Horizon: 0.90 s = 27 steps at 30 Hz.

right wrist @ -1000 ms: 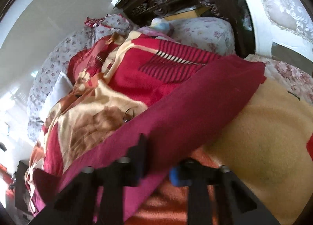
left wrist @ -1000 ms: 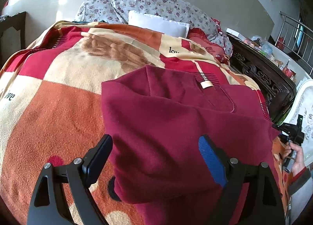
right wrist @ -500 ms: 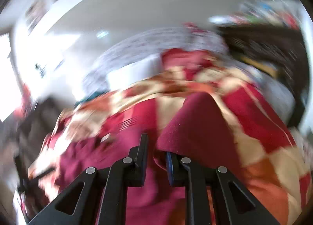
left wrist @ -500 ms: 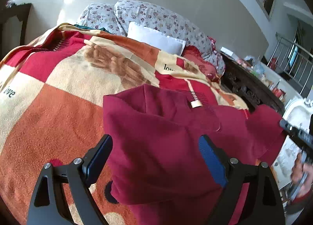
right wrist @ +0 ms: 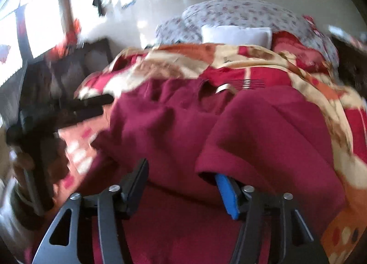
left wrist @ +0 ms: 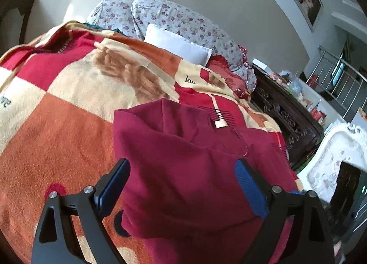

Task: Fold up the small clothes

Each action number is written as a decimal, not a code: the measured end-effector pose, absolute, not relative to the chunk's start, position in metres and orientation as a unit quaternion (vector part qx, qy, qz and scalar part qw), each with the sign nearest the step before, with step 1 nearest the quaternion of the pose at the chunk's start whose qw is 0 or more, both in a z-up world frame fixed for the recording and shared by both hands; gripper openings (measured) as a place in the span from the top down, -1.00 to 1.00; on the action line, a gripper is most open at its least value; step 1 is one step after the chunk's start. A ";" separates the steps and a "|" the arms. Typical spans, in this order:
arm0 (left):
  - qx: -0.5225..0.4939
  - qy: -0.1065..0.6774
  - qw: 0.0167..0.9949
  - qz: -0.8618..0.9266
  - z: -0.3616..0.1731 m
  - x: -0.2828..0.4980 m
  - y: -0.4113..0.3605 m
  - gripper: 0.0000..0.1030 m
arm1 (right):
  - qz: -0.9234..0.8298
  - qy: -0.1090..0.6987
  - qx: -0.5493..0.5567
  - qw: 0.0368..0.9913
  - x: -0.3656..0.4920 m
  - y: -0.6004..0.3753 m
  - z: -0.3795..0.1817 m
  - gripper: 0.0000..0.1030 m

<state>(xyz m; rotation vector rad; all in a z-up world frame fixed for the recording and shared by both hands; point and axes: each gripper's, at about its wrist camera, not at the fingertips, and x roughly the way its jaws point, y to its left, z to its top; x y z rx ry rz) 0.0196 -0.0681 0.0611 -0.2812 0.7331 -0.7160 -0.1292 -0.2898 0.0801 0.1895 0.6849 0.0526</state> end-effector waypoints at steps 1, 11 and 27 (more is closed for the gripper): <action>-0.133 0.349 0.863 -0.340 0.061 0.020 -0.068 -0.78 | 0.016 0.331 0.103 0.938 -0.131 -0.294 0.083 -0.53; -0.174 0.351 0.861 -0.324 0.062 0.029 -0.049 -0.79 | -0.065 0.262 0.290 0.918 -0.137 -0.364 0.086 -0.65; -0.237 0.342 0.858 -0.301 0.066 0.045 -0.014 -0.79 | 0.058 0.373 -0.109 0.919 -0.095 -0.197 0.079 -0.39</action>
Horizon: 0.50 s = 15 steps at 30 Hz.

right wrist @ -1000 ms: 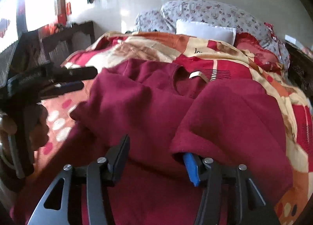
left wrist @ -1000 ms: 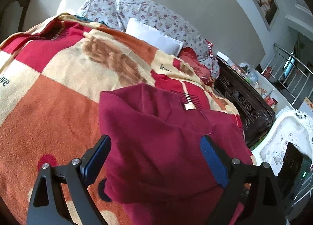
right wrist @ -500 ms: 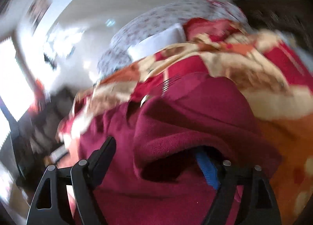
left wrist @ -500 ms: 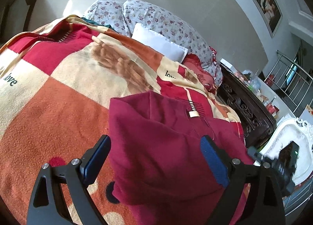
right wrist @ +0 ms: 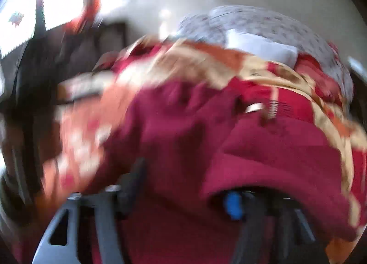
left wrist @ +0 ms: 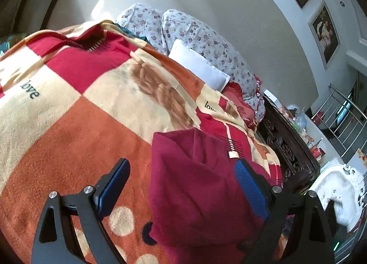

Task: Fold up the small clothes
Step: 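Grasp the folded sweatshirt edge with the right gripper and fold it toward the left gripper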

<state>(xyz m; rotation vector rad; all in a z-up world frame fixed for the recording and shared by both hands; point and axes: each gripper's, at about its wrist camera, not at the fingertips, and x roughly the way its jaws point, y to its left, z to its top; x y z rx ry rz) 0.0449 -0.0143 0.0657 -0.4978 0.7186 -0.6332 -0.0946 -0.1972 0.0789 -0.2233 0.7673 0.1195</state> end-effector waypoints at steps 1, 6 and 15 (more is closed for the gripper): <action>-0.233 0.343 0.857 -0.307 0.066 0.044 -0.017 -0.79 | 0.055 0.369 -0.112 0.921 -0.100 -0.198 0.077 -0.39; -0.199 0.330 0.864 -0.325 0.071 0.034 -0.031 -0.79 | 0.057 0.369 -0.026 0.927 -0.122 -0.229 0.080 -0.51; -0.181 0.347 0.864 -0.317 0.064 0.034 -0.039 -0.79 | 0.000 0.335 0.251 0.908 -0.149 -0.324 0.069 -0.80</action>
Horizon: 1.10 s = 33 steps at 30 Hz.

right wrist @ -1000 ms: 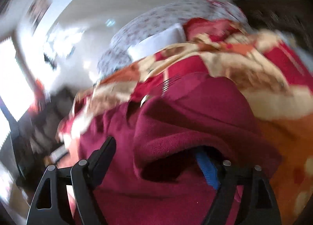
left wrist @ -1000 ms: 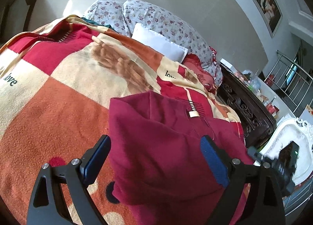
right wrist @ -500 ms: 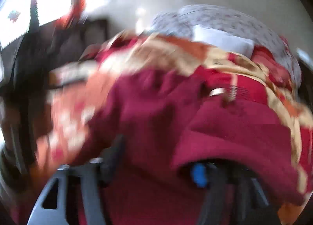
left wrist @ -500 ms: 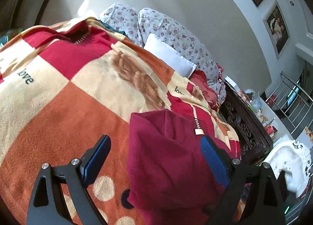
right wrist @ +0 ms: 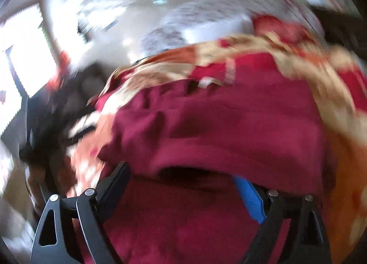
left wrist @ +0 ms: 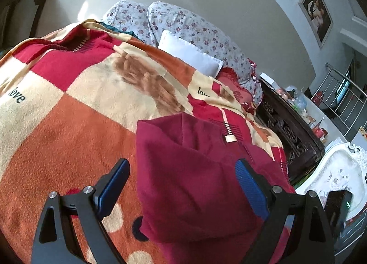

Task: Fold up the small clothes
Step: 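Grasp the folded sweatshirt edge with the right gripper and fold it toward the left gripper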

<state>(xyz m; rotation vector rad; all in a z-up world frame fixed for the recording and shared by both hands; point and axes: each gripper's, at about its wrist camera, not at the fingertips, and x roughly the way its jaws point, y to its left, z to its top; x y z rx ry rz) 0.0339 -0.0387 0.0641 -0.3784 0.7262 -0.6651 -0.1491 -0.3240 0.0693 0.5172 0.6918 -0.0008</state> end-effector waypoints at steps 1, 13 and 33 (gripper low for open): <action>-0.179 0.344 0.865 -0.319 0.065 0.033 -0.039 -0.79 | -0.005 0.329 0.300 0.895 -0.150 -0.340 0.064 -0.79; -0.229 0.327 0.857 -0.324 0.074 0.034 -0.014 -0.79 | -0.049 0.282 0.266 0.920 -0.136 -0.327 0.108 0.74; -0.261 0.343 0.831 -0.353 0.070 0.041 -0.012 -0.86 | 0.056 0.306 0.201 0.929 -0.150 -0.285 0.103 -0.52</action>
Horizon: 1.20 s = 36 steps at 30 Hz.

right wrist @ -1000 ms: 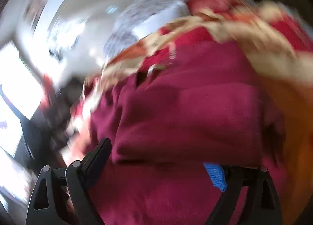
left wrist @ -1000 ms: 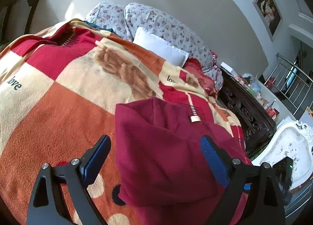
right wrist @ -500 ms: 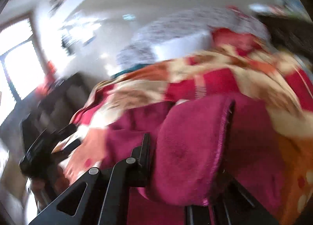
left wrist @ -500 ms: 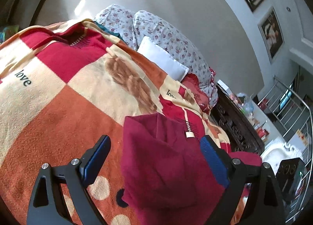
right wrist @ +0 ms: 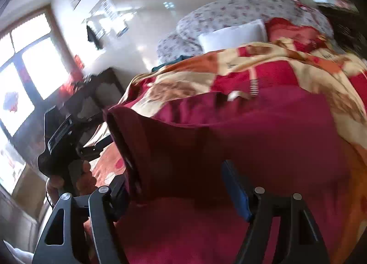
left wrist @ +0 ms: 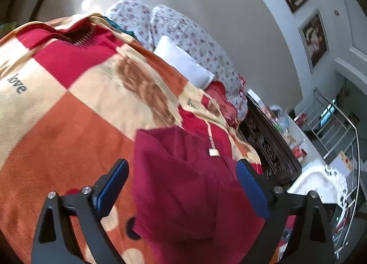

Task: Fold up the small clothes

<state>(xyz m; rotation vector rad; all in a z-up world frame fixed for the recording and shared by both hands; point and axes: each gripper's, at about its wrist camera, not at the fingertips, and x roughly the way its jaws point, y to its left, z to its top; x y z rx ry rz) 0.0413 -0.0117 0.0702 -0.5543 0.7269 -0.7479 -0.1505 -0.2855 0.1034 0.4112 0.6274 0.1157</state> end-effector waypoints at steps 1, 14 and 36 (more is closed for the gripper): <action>-0.252 0.346 0.831 -0.356 0.070 0.040 -0.017 -0.86 | 0.053 0.307 0.202 0.929 -0.149 -0.288 0.105 -0.52; -0.215 0.364 0.832 -0.360 0.065 0.008 -0.016 -0.87 | 0.199 0.309 0.247 0.897 -0.150 -0.258 0.116 -0.69; 0.216 0.311 0.828 -0.413 0.042 -0.171 -0.121 -0.88 | 0.143 0.309 0.372 0.864 -0.246 -0.327 0.073 -0.83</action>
